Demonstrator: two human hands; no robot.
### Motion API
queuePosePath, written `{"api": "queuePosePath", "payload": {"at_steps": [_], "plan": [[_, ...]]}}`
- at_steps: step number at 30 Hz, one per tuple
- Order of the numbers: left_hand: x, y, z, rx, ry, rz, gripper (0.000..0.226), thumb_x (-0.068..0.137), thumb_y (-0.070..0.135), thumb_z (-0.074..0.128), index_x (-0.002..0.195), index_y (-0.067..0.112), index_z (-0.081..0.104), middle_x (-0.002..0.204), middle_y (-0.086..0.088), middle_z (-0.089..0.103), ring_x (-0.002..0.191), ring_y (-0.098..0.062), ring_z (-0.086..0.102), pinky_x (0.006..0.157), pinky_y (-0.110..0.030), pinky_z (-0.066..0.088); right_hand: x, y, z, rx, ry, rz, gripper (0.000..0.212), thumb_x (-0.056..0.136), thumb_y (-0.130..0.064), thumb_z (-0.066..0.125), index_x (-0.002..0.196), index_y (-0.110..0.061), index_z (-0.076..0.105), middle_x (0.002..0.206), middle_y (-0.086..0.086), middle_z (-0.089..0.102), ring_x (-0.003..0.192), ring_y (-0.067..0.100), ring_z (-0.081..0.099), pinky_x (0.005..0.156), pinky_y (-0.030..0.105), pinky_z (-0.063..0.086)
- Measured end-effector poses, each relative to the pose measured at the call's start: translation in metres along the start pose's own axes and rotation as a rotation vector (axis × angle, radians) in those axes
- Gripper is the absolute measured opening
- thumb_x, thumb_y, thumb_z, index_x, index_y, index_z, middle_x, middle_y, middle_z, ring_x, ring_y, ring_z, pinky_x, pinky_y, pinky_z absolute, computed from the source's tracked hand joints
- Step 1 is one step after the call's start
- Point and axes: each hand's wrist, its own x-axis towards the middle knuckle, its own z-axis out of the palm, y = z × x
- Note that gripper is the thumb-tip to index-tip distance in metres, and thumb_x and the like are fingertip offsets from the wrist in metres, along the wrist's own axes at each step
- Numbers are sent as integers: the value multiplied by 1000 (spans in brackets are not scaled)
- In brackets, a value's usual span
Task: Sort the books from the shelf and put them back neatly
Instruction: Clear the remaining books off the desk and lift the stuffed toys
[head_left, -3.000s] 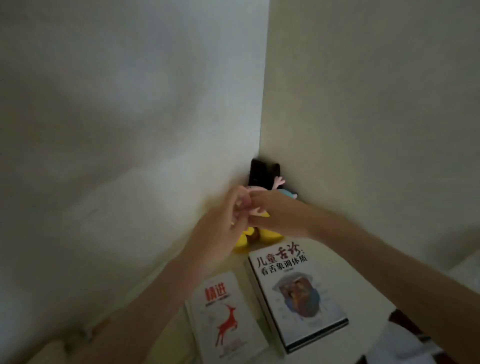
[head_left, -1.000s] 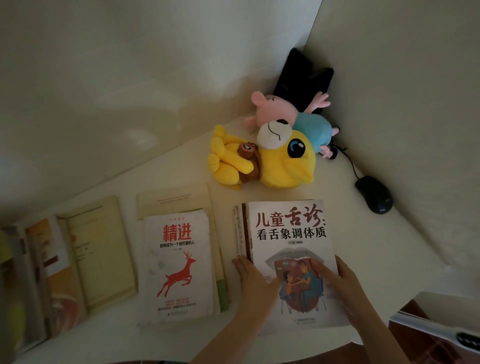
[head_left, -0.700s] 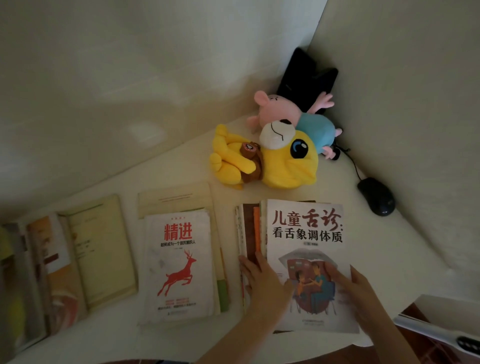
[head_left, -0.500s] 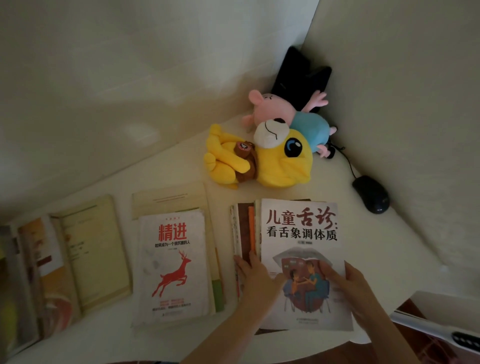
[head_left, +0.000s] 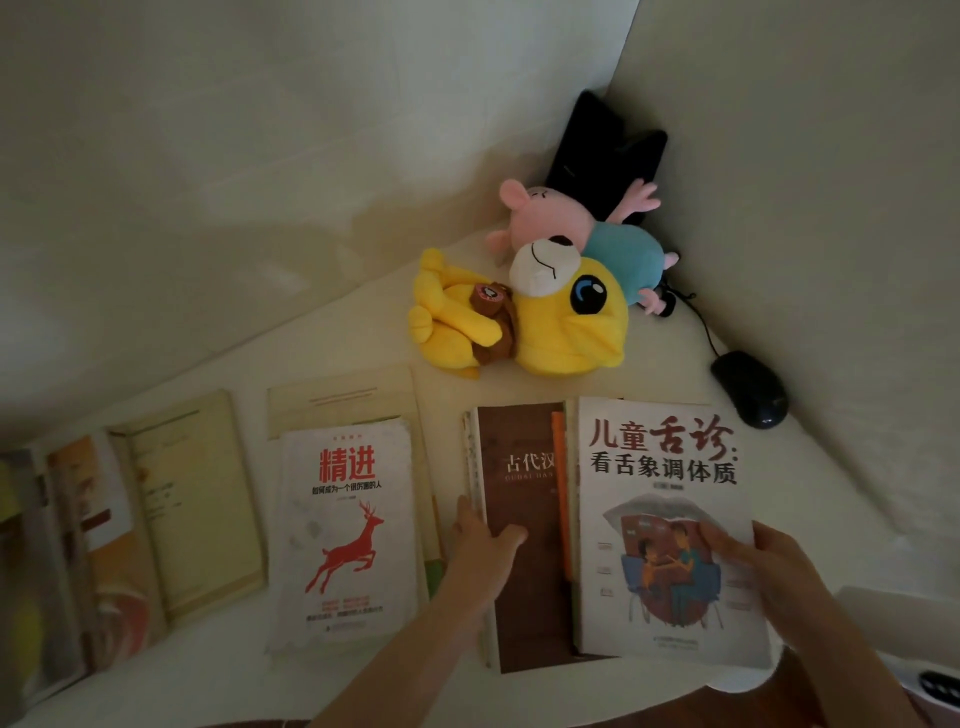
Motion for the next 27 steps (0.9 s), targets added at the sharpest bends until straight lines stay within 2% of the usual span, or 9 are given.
{"api": "queuePosePath", "payload": {"at_steps": [4,6,8,12,15,17,21,24,27], "plan": [[5,2,1,54,71,-28,98,73,44,66,149,12,13,145,-14,36,128,-33,44,107,-49,38,13,-7,-31,-84,-7,6,64,51,-35,86,101,-1,65,85,14,74,78,36,71,69,45,57],[14,-1,1,63,120,-39,112,43,63,63,138,11,34,134,-13,48,120,-32,52,102,-48,43,21,-9,-40,-134,-32,31,65,51,-38,87,100,0,66,86,14,74,79,36,71,74,50,56],[29,-12,3,60,147,-40,107,31,67,62,122,14,46,124,-10,56,111,-29,57,97,-47,48,27,-10,-46,-165,-56,43,56,58,-34,84,98,1,66,87,15,74,83,39,70,83,59,53],[9,1,8,3,169,31,73,58,44,85,111,15,44,115,-7,56,105,-27,60,93,-46,51,33,-8,-54,-171,-99,69,87,34,-52,89,96,4,65,87,17,74,83,40,69,76,51,54],[1,4,9,-36,206,101,48,76,23,79,107,13,43,109,-5,59,103,-25,62,91,-40,53,31,-9,-55,-147,-84,82,51,62,-24,75,99,9,63,87,20,73,87,44,67,86,64,49],[-3,5,9,-68,182,142,45,78,19,76,109,12,44,109,-6,60,101,-23,63,89,-38,54,30,-8,-57,-157,-64,84,47,63,-25,75,97,6,63,89,21,72,85,43,67,86,64,49],[-25,10,8,-65,151,284,42,80,21,75,108,17,44,100,3,60,88,-10,64,71,-20,54,30,-3,-55,-232,-97,44,101,25,-65,85,101,-3,63,92,14,74,82,32,71,70,45,55],[-40,19,4,-40,203,369,39,81,22,74,108,17,46,99,3,63,86,-10,66,68,-19,55,25,-4,-44,-275,42,15,85,52,-36,88,121,2,55,124,25,57,103,41,61,86,54,51],[-50,26,-6,-28,288,419,38,77,26,77,104,23,50,97,3,65,86,-14,66,74,-30,57,23,-10,-23,-502,381,-131,88,63,-19,84,138,-6,40,143,20,26,126,41,37,102,52,41]]}}
